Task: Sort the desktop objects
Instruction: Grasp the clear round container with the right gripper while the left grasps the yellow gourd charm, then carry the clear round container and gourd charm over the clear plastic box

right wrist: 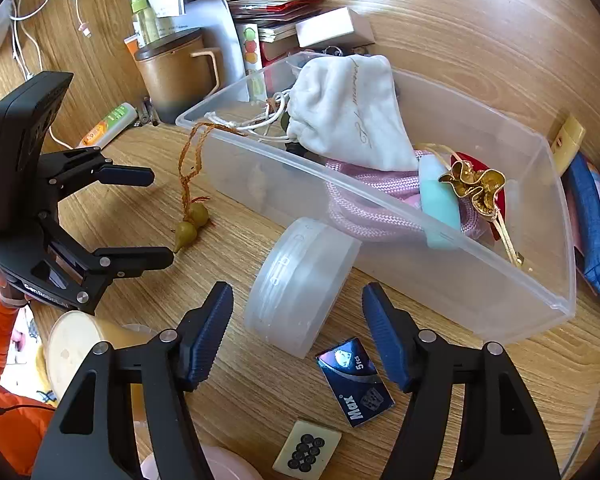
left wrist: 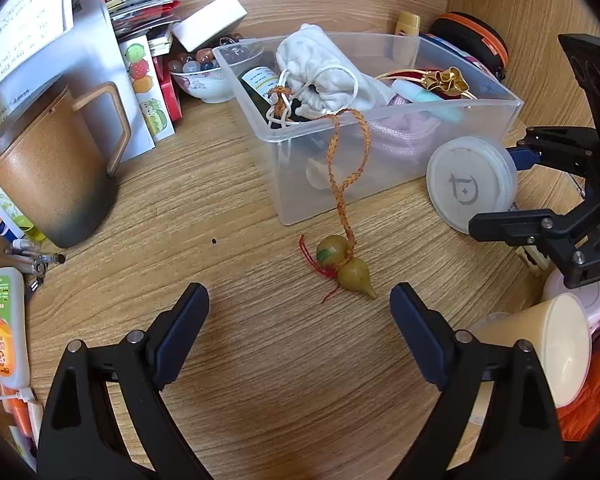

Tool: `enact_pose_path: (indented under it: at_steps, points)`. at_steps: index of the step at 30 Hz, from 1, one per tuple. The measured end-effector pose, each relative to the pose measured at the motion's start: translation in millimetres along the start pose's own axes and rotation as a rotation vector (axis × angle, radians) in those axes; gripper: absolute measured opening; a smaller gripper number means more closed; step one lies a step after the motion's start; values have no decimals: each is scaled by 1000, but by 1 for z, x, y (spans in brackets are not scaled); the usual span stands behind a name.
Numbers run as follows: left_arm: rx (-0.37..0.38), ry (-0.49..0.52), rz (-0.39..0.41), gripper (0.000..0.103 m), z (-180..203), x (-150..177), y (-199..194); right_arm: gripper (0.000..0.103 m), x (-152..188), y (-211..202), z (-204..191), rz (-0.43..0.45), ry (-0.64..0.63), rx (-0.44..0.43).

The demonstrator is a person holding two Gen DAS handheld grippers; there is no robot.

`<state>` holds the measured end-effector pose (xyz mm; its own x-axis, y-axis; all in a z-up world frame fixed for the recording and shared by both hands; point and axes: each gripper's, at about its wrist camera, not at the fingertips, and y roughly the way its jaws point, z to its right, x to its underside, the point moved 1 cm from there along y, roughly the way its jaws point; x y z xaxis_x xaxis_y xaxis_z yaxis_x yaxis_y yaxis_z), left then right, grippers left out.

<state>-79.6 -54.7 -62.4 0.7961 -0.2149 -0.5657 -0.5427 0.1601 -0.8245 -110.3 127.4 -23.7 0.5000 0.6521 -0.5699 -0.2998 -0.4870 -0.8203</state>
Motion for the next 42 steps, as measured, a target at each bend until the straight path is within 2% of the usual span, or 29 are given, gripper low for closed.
enact_pose_path:
  at_steps: [2,3,7,12,16,17,20,23,24,31,42]
  points:
    - [-3,-4,-7,93,2,-2,4,57,-1,1,1,2,2,-3]
    - [-6,-4,-10,91,4,-3,6,51,-2,1,1,3,1,-4]
    - [-1,17,-14,77,10,-3,10,36,-4,3,2,-2,-5,-8]
    - [-1,13,-5,68,13,-7,9,33,-5,3,2,3,-3,-7]
    - [4,-5,8,53,13,-12,10,27,-5,4,2,14,-15,0]
    - [2,-5,11,47,13,-13,10,27,-5,3,2,18,-17,4]
    - [-11,-5,13,42,16,-17,11,27,-4,2,2,25,-17,-2]
    - [-11,-3,9,22,17,-18,10,27,-5,2,4,28,-7,-12]
    - [-6,-5,6,18,17,-18,10,27,-6,1,5,31,-3,-17]
    - [-12,-29,12,16,17,-19,8,27,-9,-10,6,70,-2,-27]
    - [-15,-117,70,16,6,-11,-16,27,-10,-21,10,88,7,-45]
